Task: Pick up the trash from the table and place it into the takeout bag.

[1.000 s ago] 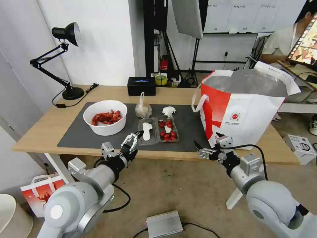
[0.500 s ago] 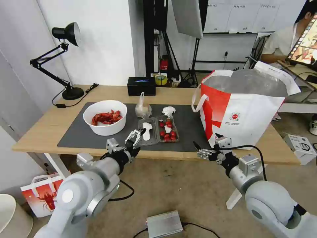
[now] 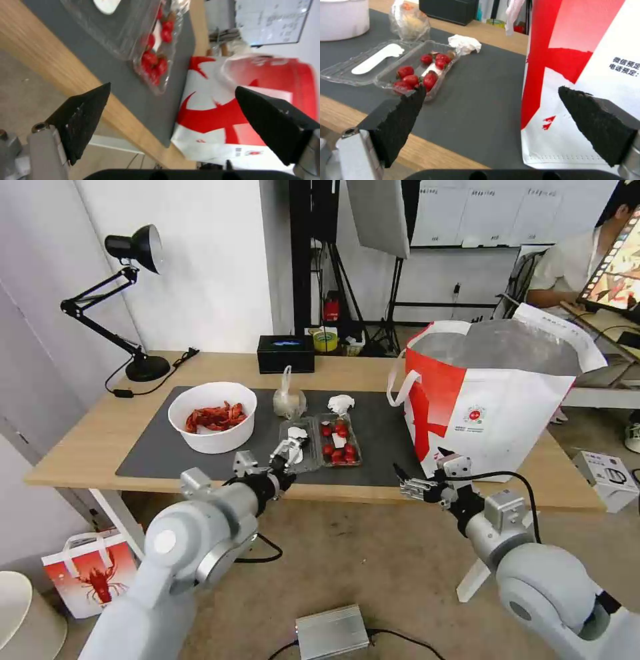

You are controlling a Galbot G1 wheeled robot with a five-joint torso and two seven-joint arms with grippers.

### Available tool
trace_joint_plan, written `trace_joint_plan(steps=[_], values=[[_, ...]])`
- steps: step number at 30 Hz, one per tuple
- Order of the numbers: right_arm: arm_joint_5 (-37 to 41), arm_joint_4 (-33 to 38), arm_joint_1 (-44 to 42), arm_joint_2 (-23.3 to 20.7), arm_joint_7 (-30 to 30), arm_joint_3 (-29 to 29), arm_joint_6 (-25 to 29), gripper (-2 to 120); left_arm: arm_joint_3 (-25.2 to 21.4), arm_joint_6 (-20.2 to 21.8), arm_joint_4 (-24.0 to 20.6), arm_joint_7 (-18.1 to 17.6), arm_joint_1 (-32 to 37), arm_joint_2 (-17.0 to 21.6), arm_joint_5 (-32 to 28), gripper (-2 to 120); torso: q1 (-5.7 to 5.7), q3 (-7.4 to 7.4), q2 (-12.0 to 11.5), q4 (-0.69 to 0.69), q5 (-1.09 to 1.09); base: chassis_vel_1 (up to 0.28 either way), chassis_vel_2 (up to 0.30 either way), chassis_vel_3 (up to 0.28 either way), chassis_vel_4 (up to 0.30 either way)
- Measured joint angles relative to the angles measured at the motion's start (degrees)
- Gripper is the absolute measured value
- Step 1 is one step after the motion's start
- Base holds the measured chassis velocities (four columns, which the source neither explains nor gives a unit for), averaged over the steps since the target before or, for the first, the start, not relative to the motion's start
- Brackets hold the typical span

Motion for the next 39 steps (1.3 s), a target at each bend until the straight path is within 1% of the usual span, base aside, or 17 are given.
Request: trace_joint_plan(steps=[2, 4, 9, 12, 17, 24, 33, 39], values=[[-0.1, -0.1, -0.1, 0.3, 0.0, 0.1, 0.0, 100, 1.6, 0.0, 1.5, -0.9, -1.4, -0.5, -0.1, 100, 0.00, 0.00, 0.0, 0.00, 0.00, 0.000, 0.000, 0.000, 0.000], [-0.2, -0.3, -0.2, 0.4, 0.1, 0.1, 0.0, 100, 2.2, 0.0, 2.6, -1.0, -2.2, -1.0, 0.0, 100, 0.00, 0.00, 0.0, 0.00, 0.00, 0.000, 0.000, 0.000, 0.000], [-0.2, -0.4, -0.2, 0.5, 0.1, 0.1, 0.0, 100, 2.9, 0.0, 4.0, -1.0, -3.2, -1.4, 0.2, 100, 0.00, 0.00, 0.0, 0.01, 0.00, 0.000, 0.000, 0.000, 0.000], [-0.2, -0.4, -0.3, 0.4, 0.1, 0.2, 0.0, 100, 3.8, -0.1, 5.8, -0.9, -4.7, -1.7, 0.6, 100, 0.00, 0.00, 0.0, 0.01, 0.00, 0.000, 0.000, 0.000, 0.000], [-0.2, -0.4, -0.3, 0.3, 0.1, 0.4, 0.0, 100, 4.7, -0.4, 7.1, -0.8, -6.3, -2.1, 1.1, 100, 0.00, 0.00, 0.0, 0.01, 0.00, 0.000, 0.000, 0.000, 0.000], [-0.2, -0.2, -0.4, 0.1, 0.1, 0.5, 0.0, 100, 6.5, -1.0, 10.2, -0.9, -9.0, -3.0, 2.3, 100, 0.00, 0.00, 0.0, 0.00, 0.00, 0.000, 0.000, 0.000, 0.000], [-0.2, -0.2, -0.6, 0.1, 0.2, 0.6, 0.0, 100, 7.0, -0.9, 10.7, -1.1, -8.5, -3.2, 2.8, 100, 0.00, 0.00, 0.0, 0.01, 0.00, 0.000, 0.000, 0.000, 0.000], [-0.1, -0.2, -0.6, 0.2, 0.3, 0.7, 0.1, 100, 7.3, -0.9, 11.7, -1.1, -9.8, -3.2, 3.0, 100, 0.00, 0.00, 0.0, 0.01, 0.00, 0.000, 0.000, 0.000, 0.000]])
